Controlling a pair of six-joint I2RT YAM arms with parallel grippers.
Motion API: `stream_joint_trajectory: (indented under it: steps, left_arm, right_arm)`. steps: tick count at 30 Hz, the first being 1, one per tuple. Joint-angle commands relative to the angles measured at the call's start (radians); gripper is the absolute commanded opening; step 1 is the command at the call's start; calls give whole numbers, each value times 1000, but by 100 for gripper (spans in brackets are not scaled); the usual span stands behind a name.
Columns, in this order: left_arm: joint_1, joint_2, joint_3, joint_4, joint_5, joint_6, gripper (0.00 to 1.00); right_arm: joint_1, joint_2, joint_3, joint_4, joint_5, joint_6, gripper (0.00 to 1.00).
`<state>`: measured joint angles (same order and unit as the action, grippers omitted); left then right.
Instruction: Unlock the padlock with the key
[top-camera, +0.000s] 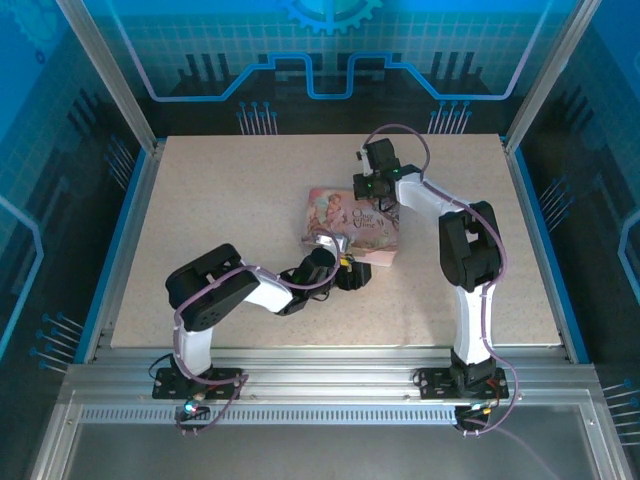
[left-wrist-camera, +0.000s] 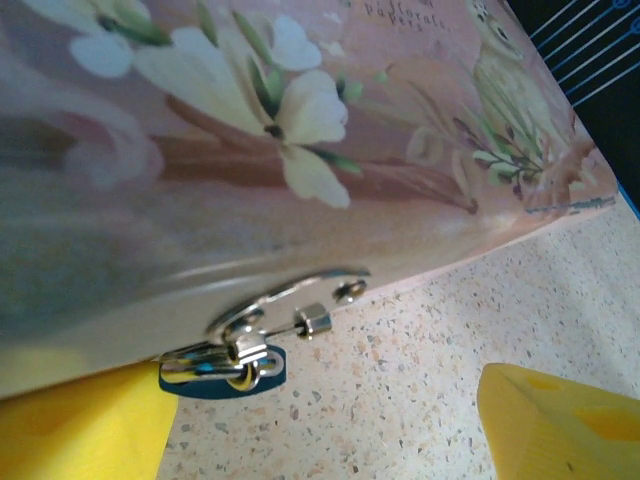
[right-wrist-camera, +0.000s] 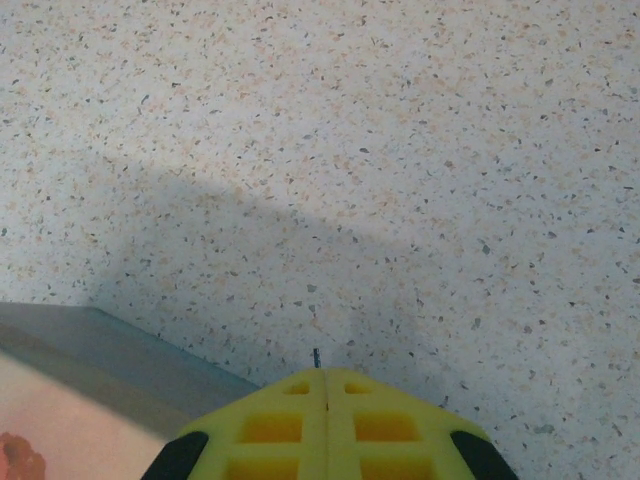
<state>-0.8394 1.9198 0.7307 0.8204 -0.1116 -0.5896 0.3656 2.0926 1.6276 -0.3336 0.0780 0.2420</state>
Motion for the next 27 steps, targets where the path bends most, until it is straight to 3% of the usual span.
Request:
stream_joint_trajectory:
  steps: [1,4,11,21,27]
  left_arm:
    - [25,-9,3,124,-25,40,81]
    - [52,13,-9,235,108,25,75]
    - [91,37,-36,353,243,-9,68]
    - [94,98,-25,454,316,-72,58]
    - [90,92,-33,417,269,-75,64]
  right_arm:
    - [31,-25,-38,-106,-77,-10,0]
    - [31,-28,-41,-106,-74,-13,0]
    - [27,-34,-46,-107,-71,-17,0]
    - [26,-31,-40,-111,-68,-12,0]
    - [27,-32,-43,-110,-69,-12,0]
